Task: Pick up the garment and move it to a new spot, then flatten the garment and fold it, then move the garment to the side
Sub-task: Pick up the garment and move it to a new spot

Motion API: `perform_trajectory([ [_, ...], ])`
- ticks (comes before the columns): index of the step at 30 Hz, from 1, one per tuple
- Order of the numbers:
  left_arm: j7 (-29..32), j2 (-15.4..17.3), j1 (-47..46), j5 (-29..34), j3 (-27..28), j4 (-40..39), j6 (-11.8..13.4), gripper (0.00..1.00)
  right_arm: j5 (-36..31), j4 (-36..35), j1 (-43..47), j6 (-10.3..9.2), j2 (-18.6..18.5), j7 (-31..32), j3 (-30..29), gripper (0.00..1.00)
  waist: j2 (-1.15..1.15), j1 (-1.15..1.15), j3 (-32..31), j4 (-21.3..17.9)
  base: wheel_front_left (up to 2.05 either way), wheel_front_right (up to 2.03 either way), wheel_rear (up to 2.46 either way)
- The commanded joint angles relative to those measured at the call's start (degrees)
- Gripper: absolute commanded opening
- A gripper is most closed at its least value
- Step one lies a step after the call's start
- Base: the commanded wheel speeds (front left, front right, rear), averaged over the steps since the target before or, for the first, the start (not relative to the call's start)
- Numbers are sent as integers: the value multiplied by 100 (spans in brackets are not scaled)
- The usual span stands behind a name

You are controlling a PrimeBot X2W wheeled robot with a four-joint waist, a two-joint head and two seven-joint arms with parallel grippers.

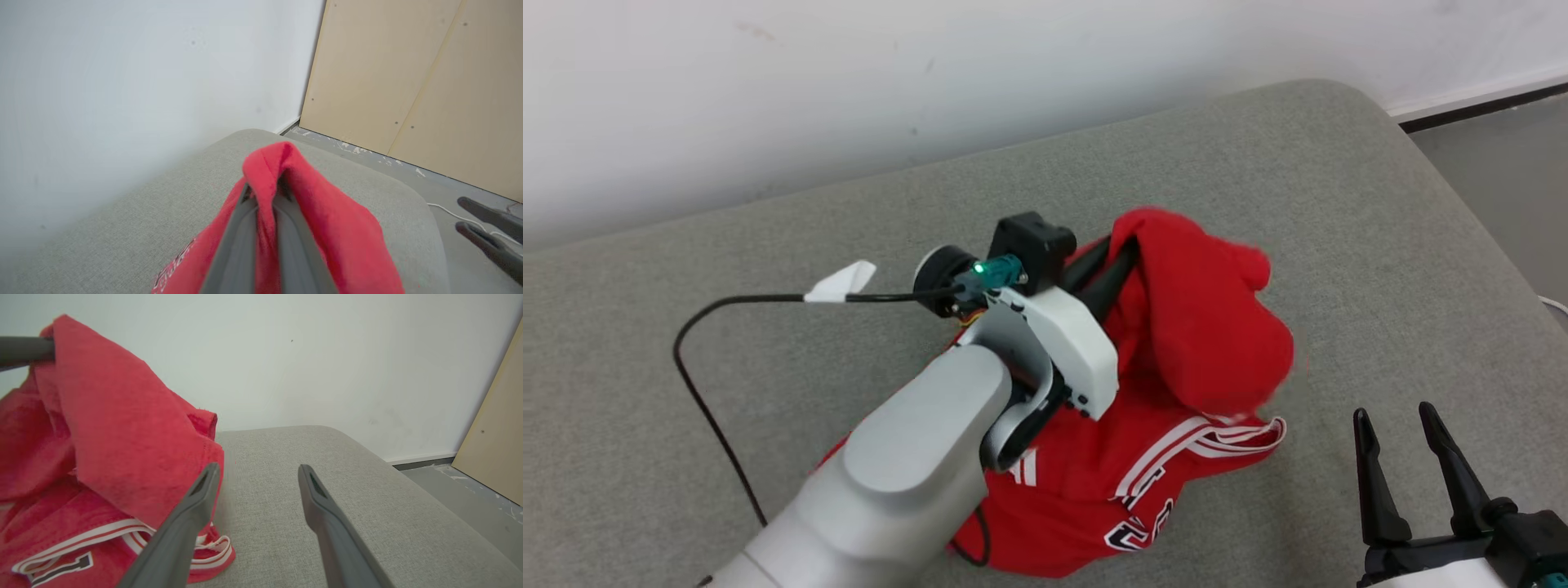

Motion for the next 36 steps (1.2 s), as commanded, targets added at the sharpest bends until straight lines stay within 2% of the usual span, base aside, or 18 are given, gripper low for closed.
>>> perform_trajectory([
  [1, -93, 4, -117, -121, 155, -350, 69, 0, -43, -5, 82, -10, -6, 5, -47, 100, 0, 0, -94, 127, 0, 0, 0],
  [5, -56, 216, -196, -245, 477, -1113, 271, 0, -114, -39, 146, -10, -6, 5, -112, 100, 0, 0, -226, 332, 0, 0, 0],
  [7, 24, 426, -239, -228, 629, -1485, 398, 0, -125, -54, 210, -10, -7, 5, -168, 100, 0, 0, -295, 464, 0, 0, 0],
  [14, 496, 1468, 87, -403, 1255, -2352, 893, 0, -229, -88, 386, -10, -6, 5, -252, 100, 0, 0, -450, 1019, 0, 0, 0],
  [17, 623, 1721, 269, -592, 1445, -2450, 980, 0, -253, -102, 414, -10, -6, 5, -279, 100, 0, 0, -461, 1206, 0, 0, 0],
  [19, 769, 1986, 472, -817, 1695, -2452, 1039, 0, -271, -114, 420, -10, -6, 5, -266, 100, 0, 0, -451, 1370, 0, 0, 0],
  [21, 843, 2365, 587, -805, 1875, -2392, 1124, 0, -286, -130, 400, -10, -16, 5, -271, 100, 0, 0, -418, 1544, 0, 0, 0],
  [25, 796, 2867, 918, -859, 2214, -2158, 1319, 0, -306, -146, 380, -10, -58, 5, -292, 100, 0, 0, -345, 1881, 0, 0, 0],
  [29, 685, 3072, 1204, -1105, 2526, -1825, 1434, 0, -312, -158, 349, -10, -106, 5, -300, 100, 0, 0, -236, 2222, 0, 0, 0],
  [36, 444, 2957, 1381, -1388, 2726, -1078, 1332, 0, -328, -173, 104, -10, -211, 5, -179, 100, 0, 0, 27, 2572, 0, 0, 0],
])
